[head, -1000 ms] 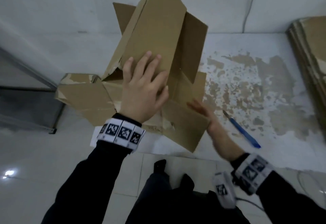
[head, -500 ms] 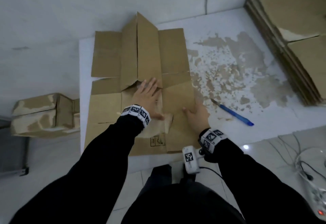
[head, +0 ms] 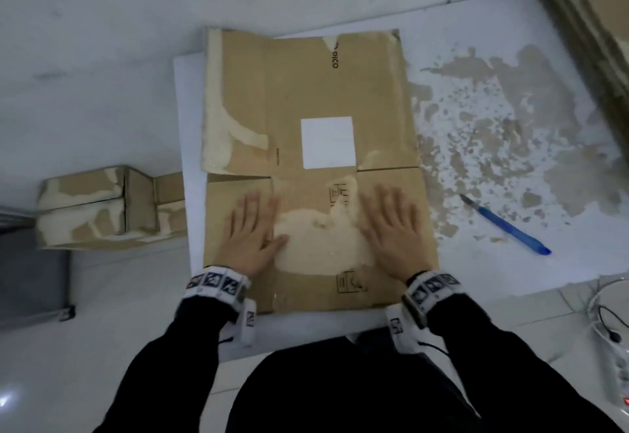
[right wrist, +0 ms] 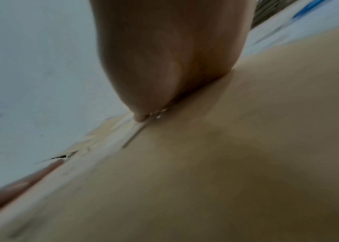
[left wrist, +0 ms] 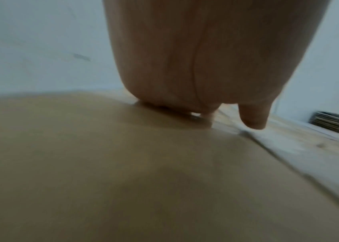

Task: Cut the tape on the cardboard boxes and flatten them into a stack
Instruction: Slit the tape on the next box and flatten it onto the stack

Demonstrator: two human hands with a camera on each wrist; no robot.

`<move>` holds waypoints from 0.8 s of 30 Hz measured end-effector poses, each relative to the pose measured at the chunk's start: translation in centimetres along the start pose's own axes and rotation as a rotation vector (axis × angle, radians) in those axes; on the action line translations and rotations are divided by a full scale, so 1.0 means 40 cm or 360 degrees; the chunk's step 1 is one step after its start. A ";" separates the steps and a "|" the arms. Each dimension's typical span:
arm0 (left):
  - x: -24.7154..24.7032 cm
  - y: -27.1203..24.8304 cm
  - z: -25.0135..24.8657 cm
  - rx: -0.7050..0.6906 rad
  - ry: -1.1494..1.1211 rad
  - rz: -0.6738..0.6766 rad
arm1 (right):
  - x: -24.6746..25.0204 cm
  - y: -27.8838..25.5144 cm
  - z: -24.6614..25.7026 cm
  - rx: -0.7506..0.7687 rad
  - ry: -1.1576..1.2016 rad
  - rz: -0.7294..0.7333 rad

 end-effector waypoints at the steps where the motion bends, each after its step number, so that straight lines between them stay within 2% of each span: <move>1: -0.005 -0.016 0.036 0.0008 -0.0025 -0.0003 | 0.017 -0.009 -0.023 -0.0023 -0.0041 -0.0029; 3: 0.005 -0.040 0.066 -0.0043 -0.0048 0.0031 | 0.052 -0.017 -0.025 -0.0017 -0.0061 -0.0039; 5: 0.048 -0.040 0.075 -0.0012 -0.0026 0.0029 | 0.113 0.008 0.008 -0.0031 0.0117 -0.0198; 7: 0.160 -0.009 0.081 0.0110 -0.0050 -0.0215 | 0.182 0.073 0.059 -0.0029 0.0291 -0.0397; 9: 0.277 0.056 0.074 0.0172 -0.0274 -0.0465 | 0.217 0.175 0.129 0.0024 0.0294 -0.0436; 11: 0.362 0.165 0.040 0.0081 -0.0290 -0.0599 | 0.209 0.305 0.202 0.0059 0.0259 -0.0354; 12: 0.379 0.231 0.022 0.0038 -0.0215 -0.0574 | 0.191 0.367 0.233 0.0066 0.0210 -0.0272; 14: 0.363 0.349 -0.005 0.0004 -0.0084 -0.0355 | 0.136 0.460 0.265 0.0072 0.0025 -0.0084; 16: 0.331 0.418 -0.012 -0.0029 -0.0021 -0.0228 | 0.087 0.505 0.257 0.0044 -0.0133 0.0070; 21: 0.311 0.434 -0.002 -0.0046 -0.0029 -0.0342 | 0.062 0.530 0.241 -0.0012 -0.0176 0.0221; 24: 0.316 0.410 0.022 0.0023 -0.0072 -0.0288 | 0.091 0.519 0.222 0.0002 -0.0090 0.0294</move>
Point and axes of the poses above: each hand's wrist, its own y-axis towards the middle knuckle, its own x-axis out of the back of the hand, z = x × y, the point moved 8 cm from there along y, towards the middle knuckle, and after that the axes turned 15 degrees about y, right-handed, at the moved point
